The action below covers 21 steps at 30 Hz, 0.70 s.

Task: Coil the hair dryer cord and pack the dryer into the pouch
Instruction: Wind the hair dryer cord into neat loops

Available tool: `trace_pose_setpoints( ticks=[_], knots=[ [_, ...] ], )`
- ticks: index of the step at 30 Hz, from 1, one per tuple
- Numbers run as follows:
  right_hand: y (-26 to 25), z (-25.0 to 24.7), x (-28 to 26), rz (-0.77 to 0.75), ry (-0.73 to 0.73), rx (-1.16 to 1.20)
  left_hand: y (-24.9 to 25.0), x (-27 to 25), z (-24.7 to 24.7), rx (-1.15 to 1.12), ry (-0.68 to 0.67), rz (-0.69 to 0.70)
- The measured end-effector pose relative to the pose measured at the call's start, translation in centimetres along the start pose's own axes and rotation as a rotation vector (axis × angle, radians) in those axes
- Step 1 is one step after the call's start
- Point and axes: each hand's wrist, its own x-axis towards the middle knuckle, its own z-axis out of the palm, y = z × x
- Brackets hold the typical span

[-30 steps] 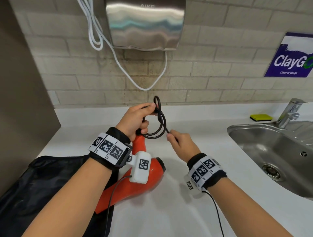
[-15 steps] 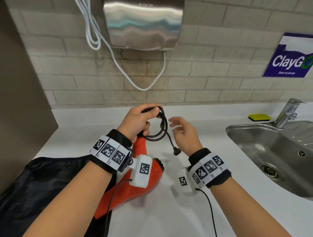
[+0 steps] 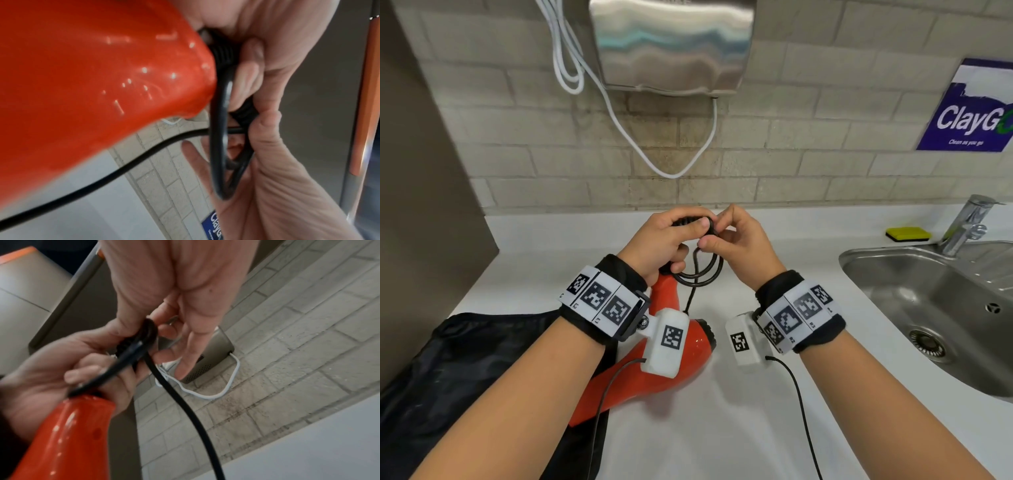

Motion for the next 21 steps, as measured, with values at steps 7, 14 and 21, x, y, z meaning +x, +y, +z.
trace_pose_setpoints(
  ticks=[7, 14, 21],
  knots=[
    [0.8, -0.3, -0.1, 0.004, -0.190, -0.180, 0.0, 0.0, 0.4, 0.021, 0.007, 0.007],
    [0.7, -1.1, -0.8, -0.042, -0.210, -0.461, 0.1, 0.4, 0.5, 0.049, 0.085, -0.016],
    [-0.4, -2.3, -0.4, 0.027, -0.156, -0.435, 0.1, 0.3, 0.1, 0.026, 0.115, -0.015]
  ],
)
